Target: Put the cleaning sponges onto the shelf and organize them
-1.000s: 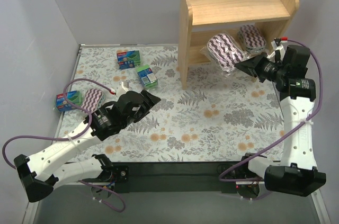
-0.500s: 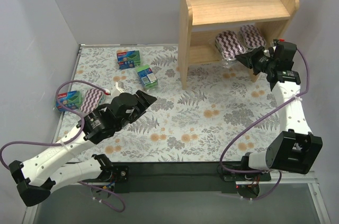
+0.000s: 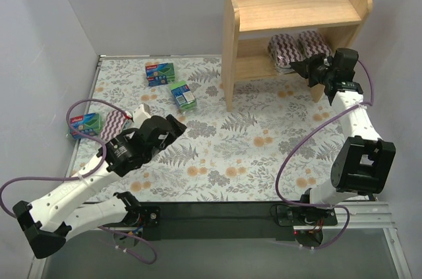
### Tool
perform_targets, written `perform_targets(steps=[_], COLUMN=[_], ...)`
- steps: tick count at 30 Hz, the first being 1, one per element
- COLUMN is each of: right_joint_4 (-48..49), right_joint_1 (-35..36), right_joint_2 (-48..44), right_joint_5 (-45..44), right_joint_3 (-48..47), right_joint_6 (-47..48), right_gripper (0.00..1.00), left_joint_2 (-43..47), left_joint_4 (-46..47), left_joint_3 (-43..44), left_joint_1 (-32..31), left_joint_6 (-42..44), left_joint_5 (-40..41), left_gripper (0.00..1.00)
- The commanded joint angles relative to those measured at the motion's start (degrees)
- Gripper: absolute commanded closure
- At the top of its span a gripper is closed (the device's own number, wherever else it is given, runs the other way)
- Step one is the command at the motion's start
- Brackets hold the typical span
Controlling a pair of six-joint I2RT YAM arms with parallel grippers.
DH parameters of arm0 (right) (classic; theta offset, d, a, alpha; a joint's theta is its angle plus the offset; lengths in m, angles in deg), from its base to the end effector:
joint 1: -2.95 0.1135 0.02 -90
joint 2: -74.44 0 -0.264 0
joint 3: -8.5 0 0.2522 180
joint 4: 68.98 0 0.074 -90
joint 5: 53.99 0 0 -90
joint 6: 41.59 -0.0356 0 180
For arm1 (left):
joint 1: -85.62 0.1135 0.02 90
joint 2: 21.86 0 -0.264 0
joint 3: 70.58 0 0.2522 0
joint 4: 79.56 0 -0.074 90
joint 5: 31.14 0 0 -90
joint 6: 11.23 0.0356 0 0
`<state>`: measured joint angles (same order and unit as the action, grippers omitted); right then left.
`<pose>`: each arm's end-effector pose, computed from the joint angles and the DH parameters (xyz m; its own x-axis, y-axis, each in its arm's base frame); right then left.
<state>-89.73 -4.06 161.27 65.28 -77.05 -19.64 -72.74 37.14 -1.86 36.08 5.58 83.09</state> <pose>0.3544 -0.0260 0.3321 -0.4576 0.8715 -0.1764 0.2169 0.3019 0.9283 0.1202 -0.1185 0.3197 -0.6191 -0.6193 -0.4829 -0.2961 0.7536 -0.5868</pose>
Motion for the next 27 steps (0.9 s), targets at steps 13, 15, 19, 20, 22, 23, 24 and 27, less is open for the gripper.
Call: perform_targets(steps=[13, 15, 19, 20, 22, 23, 24, 27], right_joint_4=[3.38, 3.47, 3.20, 3.20, 2.42, 1.72, -1.34, -6.44], right_joint_1=[0.41, 0.41, 0.33, 0.33, 0.41, 0.33, 0.33, 2.77], right_joint_2=[-1.74, -3.06, -9.29, -10.44, -14.03, -15.45, -17.11, -23.97], right_joint_5=[-1.08, 0.25, 2.79, 3.50, 5.86, 6.49, 6.67, 5.97], right_joint_3=[-2.04, -1.78, 1.12, 1.91, 3.93, 4.63, 5.25, 9.55], right_joint_6=[-0.95, -0.33, 1.69, 2.13, 3.10, 3.88, 6.15, 10.46], right_gripper=[0.67, 0.51, 0.34, 0.32, 0.27, 0.26, 0.25, 0.22], left_joint_2=[-6.08, -6.78, -8.63, -9.50, -10.47, -11.61, -12.40, -16.18], left_joint_4=[-4.08, -3.11, -1.71, -0.74, -0.03, 0.58, 0.67, 2.34], left_joint_3=[3.13, 4.19, 4.98, 4.98, 4.72, 4.81, 4.81, 4.81], left_joint_1=[26.06, 30.10, 37.13, 40.02, 42.84, 45.03, 45.40, 48.82], left_joint_6=[21.59, 24.56, 29.50, 30.29, 32.31, 32.58, 32.58, 33.37], left_joint_5=[-11.39, -11.66, -12.36, -12.62, -12.98, -12.98, -11.85, -9.72], left_gripper=[0.02, 0.02, 0.02, 0.02, 0.02, 0.02, 0.02, 0.02])
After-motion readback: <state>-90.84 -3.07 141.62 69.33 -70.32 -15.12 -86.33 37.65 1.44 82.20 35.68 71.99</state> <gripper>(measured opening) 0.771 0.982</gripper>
